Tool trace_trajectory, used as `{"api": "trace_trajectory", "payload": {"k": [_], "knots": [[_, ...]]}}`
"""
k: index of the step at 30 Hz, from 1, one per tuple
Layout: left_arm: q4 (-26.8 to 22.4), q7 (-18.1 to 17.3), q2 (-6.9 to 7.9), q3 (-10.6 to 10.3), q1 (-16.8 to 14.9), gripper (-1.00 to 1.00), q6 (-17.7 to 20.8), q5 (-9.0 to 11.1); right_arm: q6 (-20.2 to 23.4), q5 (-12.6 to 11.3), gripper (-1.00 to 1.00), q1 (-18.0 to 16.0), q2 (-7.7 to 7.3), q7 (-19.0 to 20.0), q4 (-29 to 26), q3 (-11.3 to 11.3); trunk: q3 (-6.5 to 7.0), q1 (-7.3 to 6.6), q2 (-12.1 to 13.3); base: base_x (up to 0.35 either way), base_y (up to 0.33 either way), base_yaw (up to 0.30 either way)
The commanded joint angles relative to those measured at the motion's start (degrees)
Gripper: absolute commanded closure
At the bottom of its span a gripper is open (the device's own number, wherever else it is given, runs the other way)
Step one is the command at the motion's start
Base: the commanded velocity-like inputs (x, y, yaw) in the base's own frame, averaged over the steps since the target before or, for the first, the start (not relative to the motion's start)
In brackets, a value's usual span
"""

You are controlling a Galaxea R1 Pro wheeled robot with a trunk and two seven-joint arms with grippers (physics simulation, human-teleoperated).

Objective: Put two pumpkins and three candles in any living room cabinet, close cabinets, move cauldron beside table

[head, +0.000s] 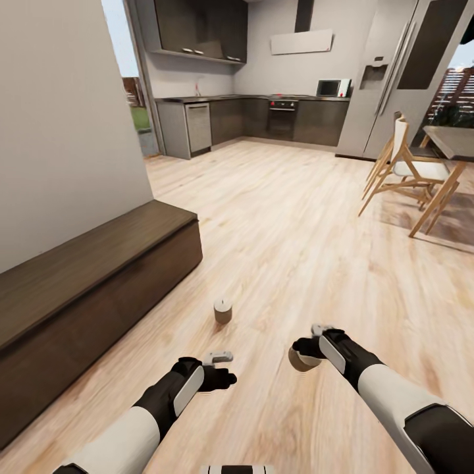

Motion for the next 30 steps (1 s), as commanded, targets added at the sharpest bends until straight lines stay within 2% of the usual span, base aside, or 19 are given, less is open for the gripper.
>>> {"api": "trace_trajectory", "payload": {"k": [1, 19, 30], "knots": [[-0.08, 0.5, 0.03, -0.25, -0.03, -1.0, 0.18, 0.59, 0.23, -0.62, 1.0, -0.01, -0.07, -0.49, -0.18, 0.41, -0.05, 0.02, -0.02, 0.305, -0.154, 0.0], [-0.06, 0.5, -0.06, -0.27, -0.03, -1.0, 0.18, 0.59, 0.23, -0.59, 1.0, -0.01, -0.07, -0.49, -0.18, 0.41, -0.05, 0.02, -0.02, 0.298, -0.173, 0.0], [0.02, 0.5, -0.06, -0.42, -0.03, -1.0, 0.18, 0.59, 0.23, -0.62, 1.0, -0.01, -0.07, -0.49, -0.18, 0.41, -0.05, 0.02, -0.02, 0.208, -0.227, 0.145]]}}
